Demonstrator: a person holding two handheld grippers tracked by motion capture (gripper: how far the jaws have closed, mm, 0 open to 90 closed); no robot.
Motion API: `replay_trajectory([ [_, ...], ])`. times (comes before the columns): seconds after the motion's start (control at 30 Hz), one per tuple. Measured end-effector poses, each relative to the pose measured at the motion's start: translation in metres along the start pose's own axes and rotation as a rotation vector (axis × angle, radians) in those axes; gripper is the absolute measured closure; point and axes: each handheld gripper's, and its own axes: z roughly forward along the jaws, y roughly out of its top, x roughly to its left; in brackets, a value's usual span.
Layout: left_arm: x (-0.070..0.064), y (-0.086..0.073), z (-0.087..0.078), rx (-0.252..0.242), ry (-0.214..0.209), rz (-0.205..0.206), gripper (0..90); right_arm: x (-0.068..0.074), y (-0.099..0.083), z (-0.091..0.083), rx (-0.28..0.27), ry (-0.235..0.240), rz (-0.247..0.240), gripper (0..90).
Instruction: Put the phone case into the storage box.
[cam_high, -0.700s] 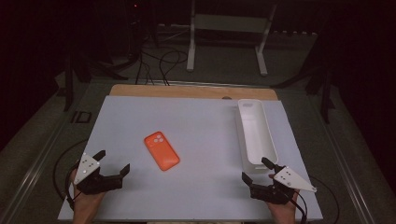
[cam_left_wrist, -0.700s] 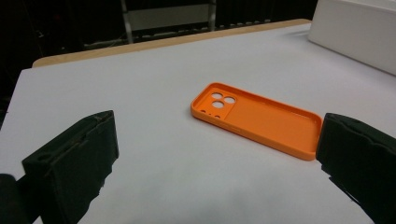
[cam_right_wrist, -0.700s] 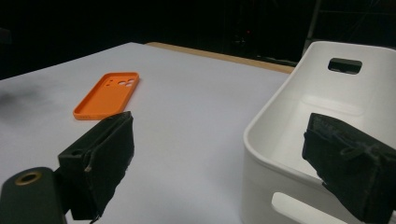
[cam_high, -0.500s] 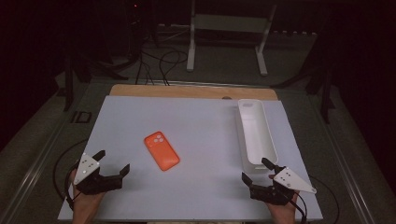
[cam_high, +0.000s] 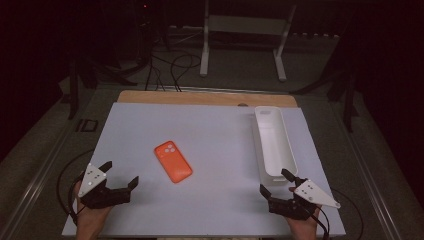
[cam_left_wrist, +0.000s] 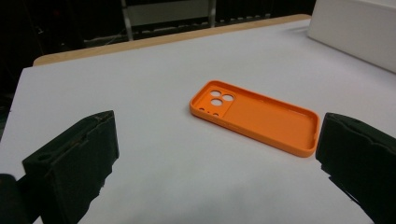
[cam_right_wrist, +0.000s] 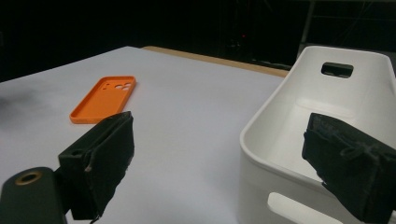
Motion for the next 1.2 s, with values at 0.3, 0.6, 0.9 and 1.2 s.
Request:
replay_trajectory([
  [0.3, -0.009, 0.01, 0.007, 0.012, -0.043, 0.03, 0.2, -0.001, 0.001, 0.003, 0.003, 0.0, -0.004, 9.2],
  [0.6, -0.011, 0.023, 0.013, 0.001, -0.069, 0.034, 0.2, -0.002, 0.0, 0.003, 0.002, -0.004, -0.014, 9.2],
  [0.9, -0.02, 0.032, 0.025, 0.018, -0.105, 0.052, 0.2, -0.002, 0.0, 0.002, -0.001, -0.009, -0.011, 9.2],
  [1.2, -0.028, 0.038, 0.042, 0.035, -0.13, 0.063, 0.2, -0.003, -0.001, 0.002, 0.001, -0.011, -0.008, 9.2],
])
